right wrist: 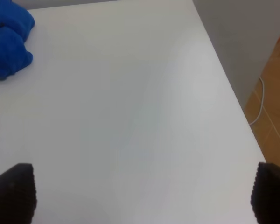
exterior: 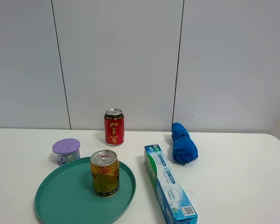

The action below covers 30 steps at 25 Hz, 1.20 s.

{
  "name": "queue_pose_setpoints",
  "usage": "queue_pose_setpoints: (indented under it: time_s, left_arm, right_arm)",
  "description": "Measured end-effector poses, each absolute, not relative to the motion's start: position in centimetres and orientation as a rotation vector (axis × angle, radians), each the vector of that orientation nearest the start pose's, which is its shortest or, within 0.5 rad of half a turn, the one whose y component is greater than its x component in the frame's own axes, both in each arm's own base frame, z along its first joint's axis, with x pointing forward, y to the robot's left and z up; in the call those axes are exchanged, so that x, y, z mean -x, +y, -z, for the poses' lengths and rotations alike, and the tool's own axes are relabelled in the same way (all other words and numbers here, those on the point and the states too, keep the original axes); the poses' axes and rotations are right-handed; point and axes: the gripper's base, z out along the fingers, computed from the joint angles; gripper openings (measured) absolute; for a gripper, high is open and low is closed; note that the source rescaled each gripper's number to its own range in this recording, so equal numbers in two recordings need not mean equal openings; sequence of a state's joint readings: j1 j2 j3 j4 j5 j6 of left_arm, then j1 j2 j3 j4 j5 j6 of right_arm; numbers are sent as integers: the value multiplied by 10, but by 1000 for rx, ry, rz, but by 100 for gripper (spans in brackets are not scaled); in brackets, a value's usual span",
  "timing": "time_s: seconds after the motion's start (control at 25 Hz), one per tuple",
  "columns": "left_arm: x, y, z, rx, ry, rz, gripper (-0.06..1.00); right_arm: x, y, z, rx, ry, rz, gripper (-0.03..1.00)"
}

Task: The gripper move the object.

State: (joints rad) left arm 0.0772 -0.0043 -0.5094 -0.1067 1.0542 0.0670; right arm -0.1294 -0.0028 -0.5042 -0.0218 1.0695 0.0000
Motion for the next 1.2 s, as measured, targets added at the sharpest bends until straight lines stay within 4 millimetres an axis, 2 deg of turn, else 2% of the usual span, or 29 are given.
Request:
queue_pose_setpoints:
  time_s: [1.2]
  left_arm:
    - [6,-9,-281,5,2020,37,100]
  right_arm:
    - [6,-2,-278,-134,2043,116,79]
